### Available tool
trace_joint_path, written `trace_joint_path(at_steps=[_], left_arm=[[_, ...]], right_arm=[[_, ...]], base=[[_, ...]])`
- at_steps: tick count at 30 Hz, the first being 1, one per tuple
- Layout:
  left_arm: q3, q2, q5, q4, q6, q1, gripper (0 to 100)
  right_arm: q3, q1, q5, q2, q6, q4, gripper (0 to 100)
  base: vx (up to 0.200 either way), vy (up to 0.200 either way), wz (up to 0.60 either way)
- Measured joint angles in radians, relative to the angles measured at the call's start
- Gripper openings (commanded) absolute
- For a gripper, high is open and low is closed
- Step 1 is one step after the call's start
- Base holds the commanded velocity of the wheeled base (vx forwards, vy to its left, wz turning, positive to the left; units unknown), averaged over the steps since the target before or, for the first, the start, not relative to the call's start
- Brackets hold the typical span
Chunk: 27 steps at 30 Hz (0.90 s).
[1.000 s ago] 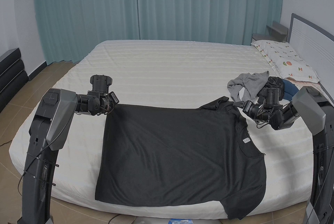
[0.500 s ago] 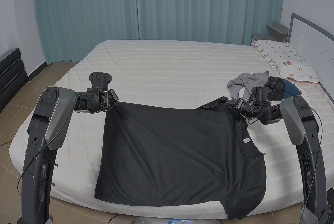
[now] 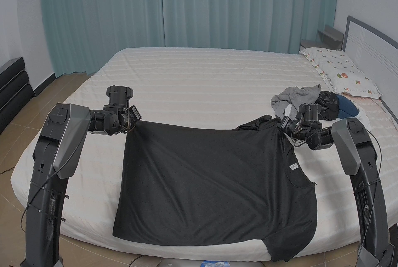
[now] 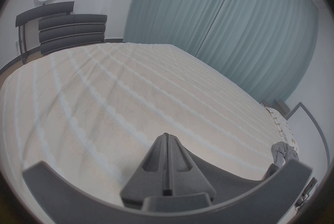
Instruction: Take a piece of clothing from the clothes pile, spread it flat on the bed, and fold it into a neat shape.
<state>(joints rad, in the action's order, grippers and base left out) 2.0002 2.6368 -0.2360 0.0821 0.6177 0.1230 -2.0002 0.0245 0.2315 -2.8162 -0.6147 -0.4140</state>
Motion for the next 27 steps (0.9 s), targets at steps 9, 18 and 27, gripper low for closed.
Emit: trace_joint_path(at_steps=[9,18,27], left_arm=[[0.0,0.001,0.001,0.136,-0.009,-0.011,0],[0.0,0.019,0.003,0.159,-0.011,-0.016,0],[0.0,0.092,0.001,0.266,-0.092,-0.012,100]], right_arm=[[0.0,-0.032,-0.008,0.04,-0.032,-0.095,0],[0.0,-0.037,-0.028,0.051,-0.031,-0.16,0],[0.0,-0.03,-0.043,0.009,-0.009,-0.156,100]], base=[[0.0,0.0,0.0],[0.0,0.0,0.0],[0.0,0.0,0.0]])
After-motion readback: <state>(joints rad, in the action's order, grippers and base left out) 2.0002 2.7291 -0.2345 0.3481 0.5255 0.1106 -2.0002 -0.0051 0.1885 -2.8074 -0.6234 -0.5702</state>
